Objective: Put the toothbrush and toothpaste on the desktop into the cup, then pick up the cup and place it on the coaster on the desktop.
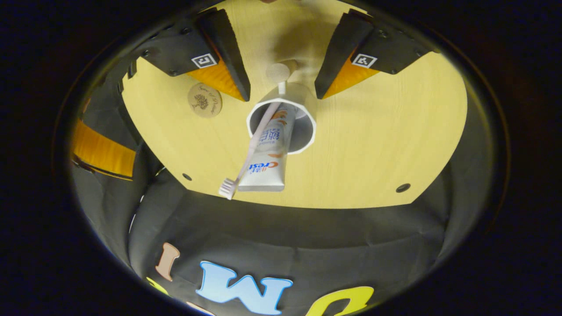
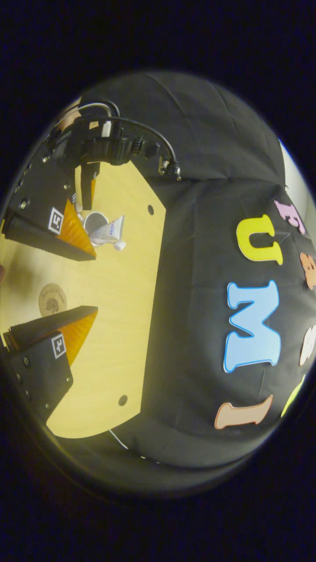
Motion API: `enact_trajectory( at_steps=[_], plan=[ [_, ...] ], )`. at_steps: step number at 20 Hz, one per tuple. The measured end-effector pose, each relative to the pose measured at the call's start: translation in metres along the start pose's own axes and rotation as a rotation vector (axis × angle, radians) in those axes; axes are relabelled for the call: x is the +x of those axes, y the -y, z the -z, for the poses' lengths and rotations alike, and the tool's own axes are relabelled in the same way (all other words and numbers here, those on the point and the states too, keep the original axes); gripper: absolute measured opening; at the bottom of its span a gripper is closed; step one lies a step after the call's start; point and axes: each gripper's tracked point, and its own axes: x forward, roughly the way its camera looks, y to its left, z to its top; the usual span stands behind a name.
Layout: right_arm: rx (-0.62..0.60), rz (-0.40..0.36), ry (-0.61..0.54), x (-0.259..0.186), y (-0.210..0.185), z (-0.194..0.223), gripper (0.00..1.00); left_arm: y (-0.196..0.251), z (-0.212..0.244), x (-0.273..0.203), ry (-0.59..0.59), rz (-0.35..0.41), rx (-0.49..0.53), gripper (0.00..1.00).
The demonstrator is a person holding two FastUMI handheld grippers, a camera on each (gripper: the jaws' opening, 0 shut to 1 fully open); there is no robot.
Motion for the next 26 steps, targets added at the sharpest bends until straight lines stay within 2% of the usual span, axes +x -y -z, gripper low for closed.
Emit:
enact_trajectory(
  at_steps=[3, 4, 5, 6, 12, 13, 15, 16, 19, 20, 23, 24, 26],
  plan=[
    [0.032, 0.032, -0.008, -0.005, 0.017, 0.004, 0.67, -0.003, 0.008, 0.010, -0.069, -0.008, 0.016, 0.89],
    [0.044, 0.037, -0.013, -0.007, 0.021, 0.006, 0.67, -0.003, 0.010, 0.014, -0.089, -0.012, 0.021, 0.93],
    [0.054, 0.044, -0.016, -0.008, 0.025, 0.008, 0.67, -0.004, 0.010, 0.017, -0.105, -0.018, 0.023, 0.80],
    [0.063, 0.053, -0.020, -0.009, 0.029, 0.010, 0.67, -0.005, 0.013, 0.021, -0.122, -0.021, 0.025, 0.77],
    [0.101, 0.095, -0.042, -0.016, 0.047, 0.022, 0.67, -0.010, 0.025, 0.040, -0.221, -0.053, 0.033, 0.74],
    [0.107, 0.102, -0.043, -0.017, 0.050, 0.024, 0.67, -0.011, 0.027, 0.039, -0.233, -0.051, 0.035, 0.68],
    [0.123, 0.116, -0.050, -0.020, 0.056, 0.028, 0.67, -0.011, 0.031, 0.038, -0.262, -0.078, 0.027, 0.51],
    [0.131, 0.121, -0.052, -0.022, 0.059, 0.030, 0.67, -0.011, 0.036, 0.040, -0.272, -0.081, 0.031, 0.39],
    [0.144, 0.142, -0.056, -0.027, 0.066, 0.034, 0.67, -0.013, 0.034, 0.044, -0.273, -0.092, 0.049, 0.40],
    [0.147, 0.148, -0.058, -0.028, 0.069, 0.035, 0.67, -0.016, 0.036, 0.047, -0.275, -0.099, 0.065, 0.35],
    [0.161, 0.155, -0.060, -0.029, 0.073, 0.039, 0.67, -0.013, 0.035, 0.049, -0.271, -0.101, 0.083, 0.36],
    [0.163, 0.156, -0.059, -0.030, 0.073, 0.037, 0.63, -0.014, 0.035, 0.049, -0.270, -0.100, 0.083, 0.36],
    [0.165, 0.153, -0.059, -0.028, 0.073, 0.036, 0.67, -0.014, 0.034, 0.050, -0.268, -0.099, 0.085, 0.36]
  ],
)
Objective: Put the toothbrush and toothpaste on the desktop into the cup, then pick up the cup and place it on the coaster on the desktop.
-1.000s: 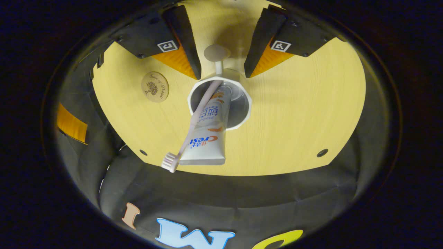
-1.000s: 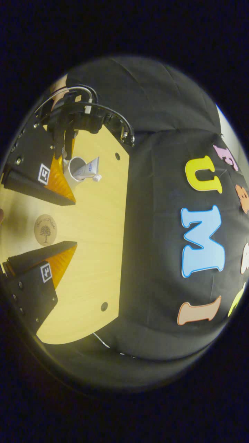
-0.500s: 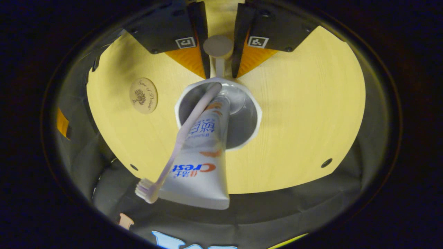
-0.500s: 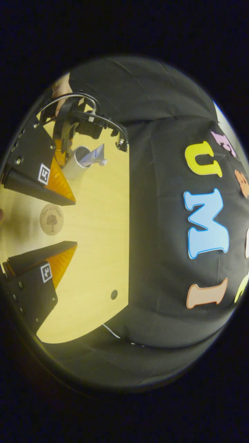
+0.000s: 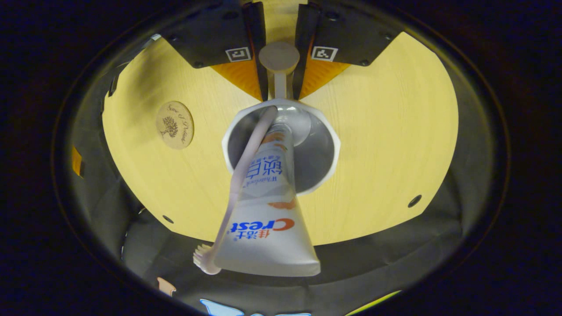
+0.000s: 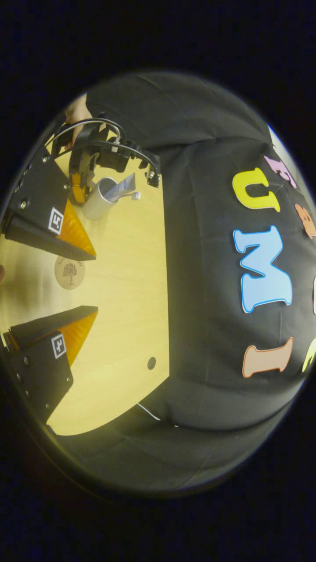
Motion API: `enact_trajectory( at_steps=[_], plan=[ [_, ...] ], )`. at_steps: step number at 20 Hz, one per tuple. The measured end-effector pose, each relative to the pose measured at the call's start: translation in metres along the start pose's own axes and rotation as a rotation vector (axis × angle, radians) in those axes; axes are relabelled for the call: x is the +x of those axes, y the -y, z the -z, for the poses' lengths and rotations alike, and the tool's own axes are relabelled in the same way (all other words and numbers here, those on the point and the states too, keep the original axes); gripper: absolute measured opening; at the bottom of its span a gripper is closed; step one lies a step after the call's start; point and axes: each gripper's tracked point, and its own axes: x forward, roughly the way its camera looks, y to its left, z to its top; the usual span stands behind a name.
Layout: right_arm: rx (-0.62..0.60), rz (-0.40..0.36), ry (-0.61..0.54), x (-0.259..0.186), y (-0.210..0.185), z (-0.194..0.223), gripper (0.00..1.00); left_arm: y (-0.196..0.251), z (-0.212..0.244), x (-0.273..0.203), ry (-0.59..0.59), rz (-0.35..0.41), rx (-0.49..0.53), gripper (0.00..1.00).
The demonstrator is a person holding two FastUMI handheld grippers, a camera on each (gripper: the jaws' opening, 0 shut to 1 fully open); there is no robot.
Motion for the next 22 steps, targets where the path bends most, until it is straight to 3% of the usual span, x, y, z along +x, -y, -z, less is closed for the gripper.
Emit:
enact_trajectory(
  at_steps=[15, 16, 17, 18, 19, 22],
  plan=[
    [-0.017, 0.008, -0.001, -0.002, 0.003, -0.001, 0.67, 0.010, -0.014, -0.004, 0.098, -0.009, -0.037, 0.32],
    [-0.015, 0.010, -0.002, -0.002, 0.004, -0.001, 0.63, 0.014, -0.017, -0.006, 0.107, -0.008, -0.025, 0.33],
    [-0.013, 0.010, -0.002, -0.003, 0.005, 0.000, 0.67, 0.019, -0.020, -0.007, 0.113, -0.003, -0.012, 0.32],
    [-0.012, 0.012, -0.001, -0.003, 0.006, -0.001, 0.63, 0.026, -0.021, -0.008, 0.116, 0.005, 0.000, 0.32],
    [-0.012, 0.014, 0.000, -0.004, 0.007, 0.000, 0.67, 0.034, -0.023, -0.009, 0.117, 0.017, 0.009, 0.32],
    [-0.011, 0.018, 0.006, -0.007, 0.008, -0.002, 0.63, 0.058, -0.027, -0.011, 0.119, 0.048, 0.028, 0.31]
  ],
)
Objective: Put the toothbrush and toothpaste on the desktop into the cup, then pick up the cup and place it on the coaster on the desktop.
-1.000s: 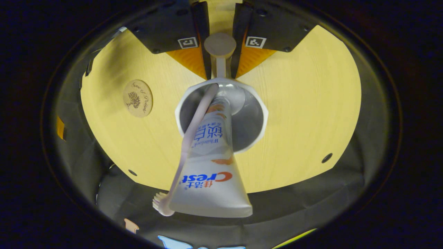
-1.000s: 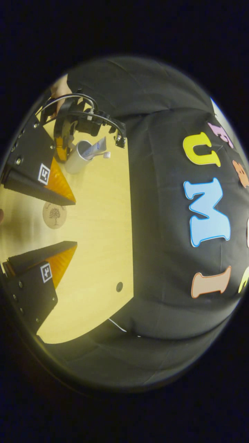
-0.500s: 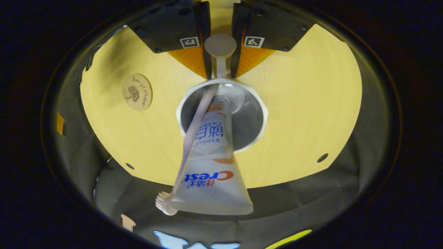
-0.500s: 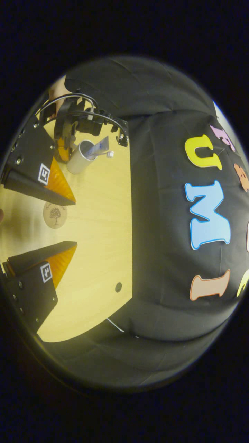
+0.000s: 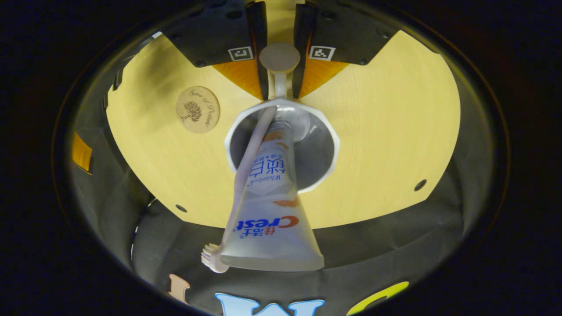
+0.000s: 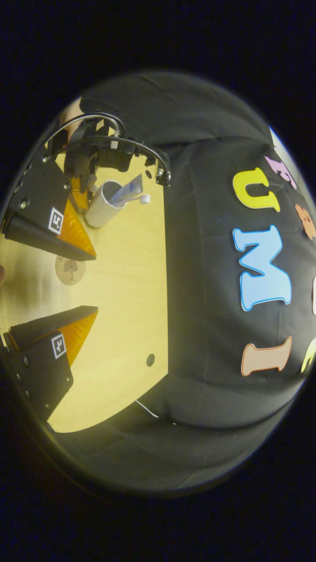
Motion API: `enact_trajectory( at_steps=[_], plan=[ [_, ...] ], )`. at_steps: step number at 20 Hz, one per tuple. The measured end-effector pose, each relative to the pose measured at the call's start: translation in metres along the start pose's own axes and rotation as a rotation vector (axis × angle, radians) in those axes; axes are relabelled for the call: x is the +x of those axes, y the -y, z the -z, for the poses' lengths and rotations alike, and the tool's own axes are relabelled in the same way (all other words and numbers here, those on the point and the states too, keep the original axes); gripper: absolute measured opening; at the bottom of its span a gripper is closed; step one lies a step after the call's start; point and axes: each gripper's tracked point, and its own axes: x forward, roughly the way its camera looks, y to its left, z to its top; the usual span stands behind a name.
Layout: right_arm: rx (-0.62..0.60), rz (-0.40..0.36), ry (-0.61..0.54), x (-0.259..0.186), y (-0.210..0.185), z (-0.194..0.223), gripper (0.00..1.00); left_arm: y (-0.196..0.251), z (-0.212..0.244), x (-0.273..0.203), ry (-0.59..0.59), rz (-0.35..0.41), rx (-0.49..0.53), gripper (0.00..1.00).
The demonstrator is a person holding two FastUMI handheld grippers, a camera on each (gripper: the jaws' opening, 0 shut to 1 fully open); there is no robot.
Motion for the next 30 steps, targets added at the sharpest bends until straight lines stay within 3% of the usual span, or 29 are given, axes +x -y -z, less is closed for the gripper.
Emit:
enact_trajectory(
  at_steps=[1, 12, 15, 16, 17, 18, 30],
  plan=[
    [0.001, 0.003, 0.003, 0.000, 0.002, 0.000, 0.67, 0.009, -0.002, 0.000, 0.000, 0.011, 0.005, 0.31],
    [0.040, 0.034, 0.007, -0.012, 0.029, 0.009, 0.67, 0.094, 0.003, 0.012, -0.036, 0.111, 0.092, 0.31],
    [0.057, 0.037, 0.010, -0.011, 0.033, 0.009, 0.63, 0.106, 0.007, 0.014, -0.048, 0.121, 0.114, 0.32],
    [0.062, 0.037, 0.010, -0.011, 0.034, 0.009, 0.67, 0.110, 0.007, 0.015, -0.051, 0.125, 0.118, 0.32],
    [0.066, 0.037, 0.009, -0.011, 0.035, 0.010, 0.63, 0.113, 0.009, 0.015, -0.055, 0.128, 0.123, 0.32],
    [0.069, 0.037, 0.010, -0.011, 0.037, 0.010, 0.67, 0.117, 0.010, 0.015, -0.059, 0.132, 0.127, 0.31],
    [0.097, 0.046, 0.002, -0.012, 0.052, 0.014, 0.67, 0.134, 0.018, 0.024, -0.076, 0.119, 0.152, 0.32]
  ],
)
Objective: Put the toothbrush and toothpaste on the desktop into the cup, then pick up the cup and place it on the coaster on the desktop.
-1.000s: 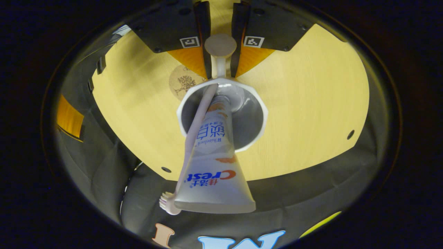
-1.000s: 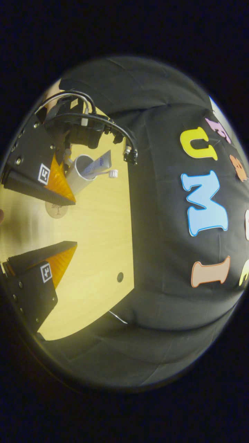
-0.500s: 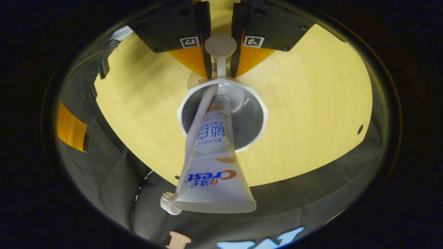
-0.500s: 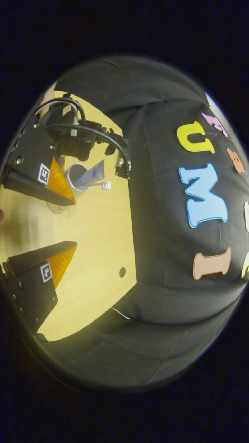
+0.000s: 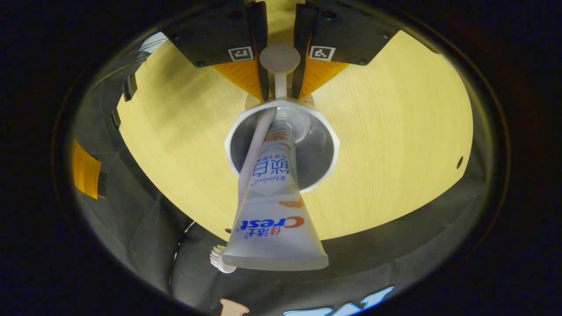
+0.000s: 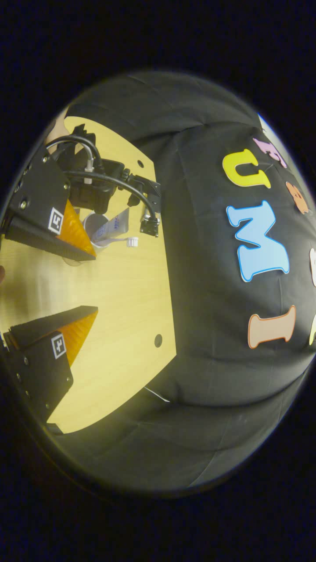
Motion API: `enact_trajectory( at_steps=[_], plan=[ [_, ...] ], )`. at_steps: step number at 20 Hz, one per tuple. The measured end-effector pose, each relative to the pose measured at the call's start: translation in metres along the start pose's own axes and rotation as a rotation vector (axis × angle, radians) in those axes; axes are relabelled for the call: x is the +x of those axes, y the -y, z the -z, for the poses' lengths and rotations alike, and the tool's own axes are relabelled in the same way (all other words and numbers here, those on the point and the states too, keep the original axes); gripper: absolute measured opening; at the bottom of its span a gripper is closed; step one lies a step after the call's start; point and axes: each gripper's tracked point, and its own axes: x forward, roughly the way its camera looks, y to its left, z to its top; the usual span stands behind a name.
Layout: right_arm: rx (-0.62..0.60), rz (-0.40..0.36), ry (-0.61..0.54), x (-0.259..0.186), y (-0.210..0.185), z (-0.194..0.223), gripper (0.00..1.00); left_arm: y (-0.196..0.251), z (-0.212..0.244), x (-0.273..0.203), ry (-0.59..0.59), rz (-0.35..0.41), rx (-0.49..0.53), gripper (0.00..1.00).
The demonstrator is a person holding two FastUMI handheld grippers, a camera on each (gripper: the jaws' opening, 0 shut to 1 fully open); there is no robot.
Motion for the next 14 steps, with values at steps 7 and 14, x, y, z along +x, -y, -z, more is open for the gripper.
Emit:
enact_trajectory(
  at_steps=[7, 14],
  plan=[
    [-0.003, -0.009, 0.002, -0.004, 0.000, -0.001, 0.67, 0.003, -0.001, 0.002, 0.002, -0.019, 0.005, 0.35],
    [-0.016, -0.016, 0.019, -0.009, 0.001, -0.006, 0.67, 0.009, -0.006, -0.011, 0.059, 0.000, -0.026, 0.53]
  ],
)
